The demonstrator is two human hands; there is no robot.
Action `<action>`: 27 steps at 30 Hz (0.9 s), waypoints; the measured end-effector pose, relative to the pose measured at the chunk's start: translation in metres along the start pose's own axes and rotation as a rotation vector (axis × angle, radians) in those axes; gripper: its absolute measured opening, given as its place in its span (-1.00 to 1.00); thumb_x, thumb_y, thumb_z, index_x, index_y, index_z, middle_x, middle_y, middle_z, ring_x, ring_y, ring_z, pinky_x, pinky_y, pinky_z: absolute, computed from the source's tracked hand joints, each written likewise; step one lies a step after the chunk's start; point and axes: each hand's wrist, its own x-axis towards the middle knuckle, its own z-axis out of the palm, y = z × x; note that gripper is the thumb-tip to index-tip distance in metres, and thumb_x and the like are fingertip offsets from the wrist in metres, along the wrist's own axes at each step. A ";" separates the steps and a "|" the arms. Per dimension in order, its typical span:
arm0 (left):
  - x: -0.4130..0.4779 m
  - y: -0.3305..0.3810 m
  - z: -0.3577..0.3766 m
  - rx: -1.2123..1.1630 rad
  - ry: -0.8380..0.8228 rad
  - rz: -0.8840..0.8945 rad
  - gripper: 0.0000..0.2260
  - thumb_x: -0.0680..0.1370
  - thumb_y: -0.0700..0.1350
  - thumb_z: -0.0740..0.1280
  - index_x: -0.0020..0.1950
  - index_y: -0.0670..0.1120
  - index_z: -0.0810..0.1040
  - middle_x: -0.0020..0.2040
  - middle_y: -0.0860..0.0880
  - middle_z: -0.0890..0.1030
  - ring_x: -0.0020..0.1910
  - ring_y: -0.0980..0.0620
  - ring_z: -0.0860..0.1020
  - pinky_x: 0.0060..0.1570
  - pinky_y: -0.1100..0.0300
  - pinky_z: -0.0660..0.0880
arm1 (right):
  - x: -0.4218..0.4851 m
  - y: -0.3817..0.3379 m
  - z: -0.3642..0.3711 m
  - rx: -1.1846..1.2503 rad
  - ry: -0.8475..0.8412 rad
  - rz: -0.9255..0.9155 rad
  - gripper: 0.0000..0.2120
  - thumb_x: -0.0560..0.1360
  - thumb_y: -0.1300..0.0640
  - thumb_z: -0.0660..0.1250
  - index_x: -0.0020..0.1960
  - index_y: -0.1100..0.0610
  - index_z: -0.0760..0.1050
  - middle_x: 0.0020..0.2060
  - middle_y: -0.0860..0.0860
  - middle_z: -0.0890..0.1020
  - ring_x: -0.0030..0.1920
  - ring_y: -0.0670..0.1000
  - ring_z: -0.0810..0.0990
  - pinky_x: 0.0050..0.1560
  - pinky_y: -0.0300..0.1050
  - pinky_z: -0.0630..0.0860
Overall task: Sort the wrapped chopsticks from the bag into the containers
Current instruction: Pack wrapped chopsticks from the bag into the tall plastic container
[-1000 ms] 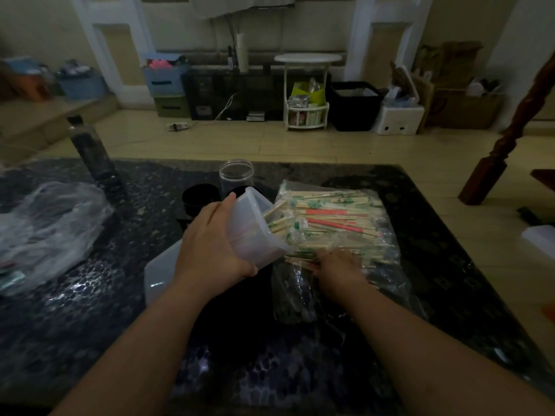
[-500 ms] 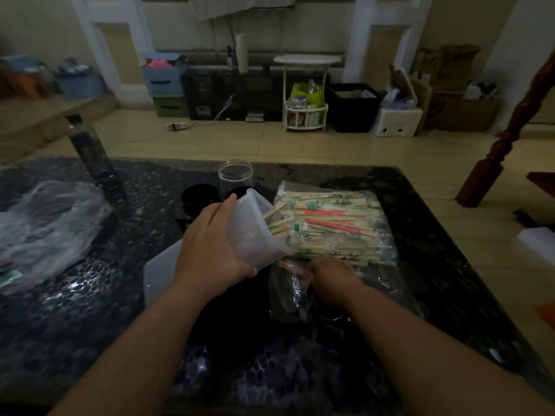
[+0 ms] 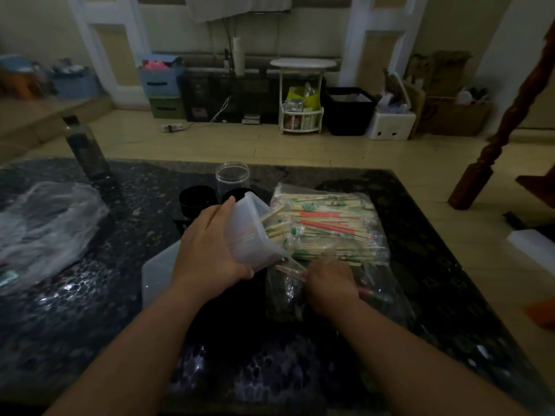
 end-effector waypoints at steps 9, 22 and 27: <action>-0.001 0.001 0.000 0.001 -0.001 0.008 0.17 0.13 0.02 0.66 0.59 0.07 0.06 0.46 0.03 0.24 0.41 0.00 0.24 0.34 0.05 0.24 | 0.002 -0.001 0.001 0.101 -0.169 0.028 -0.52 0.56 -0.01 0.30 0.39 0.18 0.36 0.43 0.24 0.33 0.36 0.23 0.39 0.32 0.11 0.36; -0.002 0.002 0.002 0.006 -0.006 0.033 0.16 0.13 0.00 0.66 0.58 0.07 0.08 0.45 0.03 0.24 0.39 0.02 0.23 0.30 0.09 0.24 | 0.005 0.002 0.007 -0.002 -0.138 -0.071 -0.58 0.57 0.02 0.25 0.38 0.16 0.39 0.33 0.20 0.45 0.33 0.21 0.37 0.30 0.09 0.34; -0.002 0.000 0.005 0.030 -0.021 0.033 0.18 0.13 0.06 0.66 0.59 0.10 0.04 0.49 0.04 0.20 0.43 -0.01 0.21 0.36 0.04 0.23 | -0.011 0.004 0.001 -0.019 0.040 -0.092 -0.63 0.60 0.05 0.13 0.36 0.17 0.34 0.29 0.19 0.47 0.28 0.21 0.40 0.28 0.09 0.30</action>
